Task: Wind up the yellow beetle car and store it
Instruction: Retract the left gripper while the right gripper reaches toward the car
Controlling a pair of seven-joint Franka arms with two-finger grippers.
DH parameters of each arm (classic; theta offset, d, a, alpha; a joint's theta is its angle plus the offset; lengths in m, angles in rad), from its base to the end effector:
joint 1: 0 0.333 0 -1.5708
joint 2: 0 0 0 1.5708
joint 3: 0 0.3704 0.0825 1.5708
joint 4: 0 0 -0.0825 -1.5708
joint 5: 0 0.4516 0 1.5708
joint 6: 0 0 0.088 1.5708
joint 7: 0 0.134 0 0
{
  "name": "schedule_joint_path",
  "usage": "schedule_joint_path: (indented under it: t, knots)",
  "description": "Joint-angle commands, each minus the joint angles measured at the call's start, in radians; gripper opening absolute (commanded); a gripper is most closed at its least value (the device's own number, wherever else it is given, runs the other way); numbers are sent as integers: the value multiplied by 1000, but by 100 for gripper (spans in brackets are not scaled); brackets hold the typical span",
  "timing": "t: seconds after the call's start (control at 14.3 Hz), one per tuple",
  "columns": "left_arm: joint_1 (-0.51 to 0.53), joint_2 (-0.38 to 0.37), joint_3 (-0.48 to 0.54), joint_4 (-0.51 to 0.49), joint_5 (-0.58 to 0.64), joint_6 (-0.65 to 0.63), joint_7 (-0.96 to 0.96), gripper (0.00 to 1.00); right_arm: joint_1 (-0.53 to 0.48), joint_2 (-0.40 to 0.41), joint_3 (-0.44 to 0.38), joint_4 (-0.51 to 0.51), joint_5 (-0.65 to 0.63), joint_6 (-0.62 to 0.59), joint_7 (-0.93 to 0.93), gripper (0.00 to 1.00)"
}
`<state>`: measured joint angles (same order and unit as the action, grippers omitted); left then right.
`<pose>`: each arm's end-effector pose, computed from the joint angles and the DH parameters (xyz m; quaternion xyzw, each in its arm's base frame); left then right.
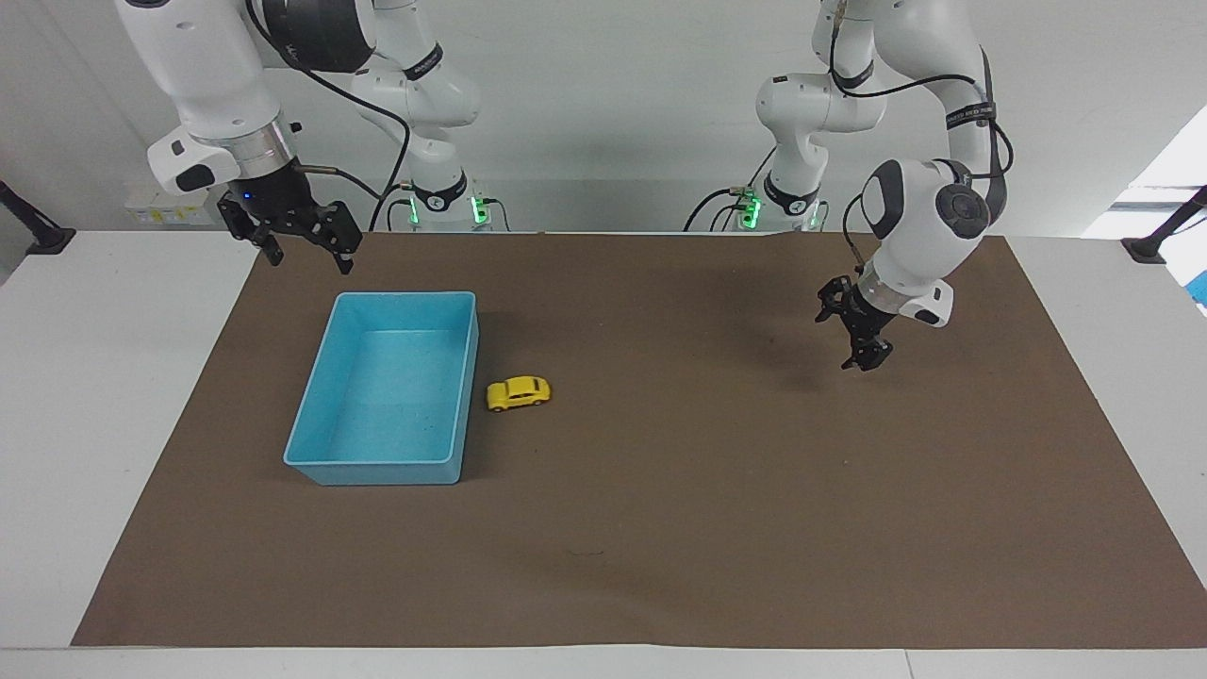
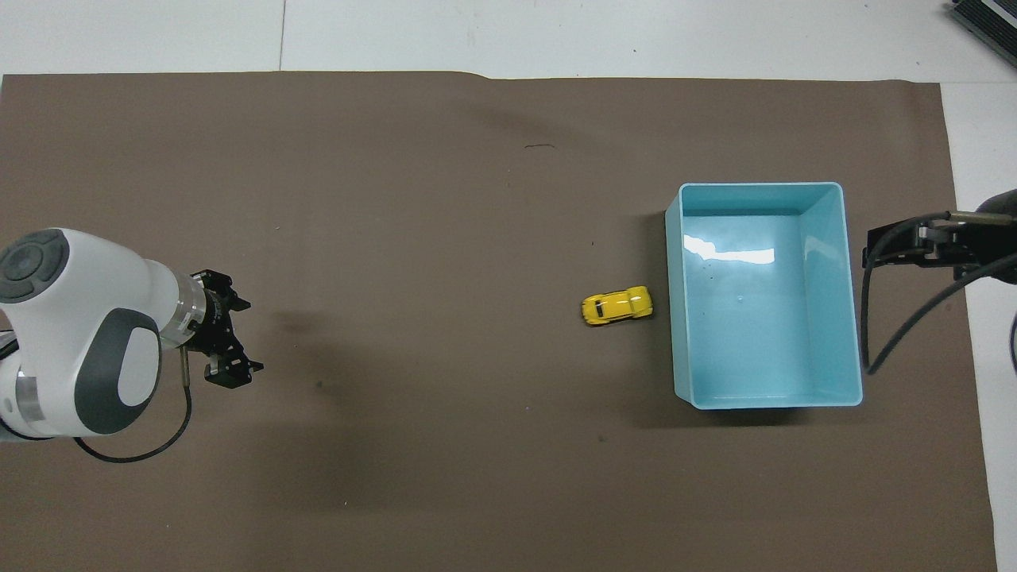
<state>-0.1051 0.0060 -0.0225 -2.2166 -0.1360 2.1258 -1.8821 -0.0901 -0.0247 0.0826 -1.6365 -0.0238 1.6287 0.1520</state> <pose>0.5630 -0.0815 0.3532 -0.6074 -0.7910 0.0732 0.0107 0.6182 -0.0071 0.6367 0.9967 -0.0791 0.0093 0.0123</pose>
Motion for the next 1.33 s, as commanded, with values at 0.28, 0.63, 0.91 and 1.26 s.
schedule_joint_path:
  t: [0.28,0.63,0.91,1.26]
  knots:
    - [19,14,-11,40,13,-21,23,100,-13,-6,6,-6,7,2,-19,100]
    - [50,-29,-10,113,13,-67,20,100,-13,-4,6,-6,7,8,-17,100]
    - [71,-35,-10,228,13,-145,18,100,-2,-8,9,-6,7,4,-19,100]
    - [76,-40,-8,382,24,-200,15,100,30,-14,14,-37,12,17,4,100]
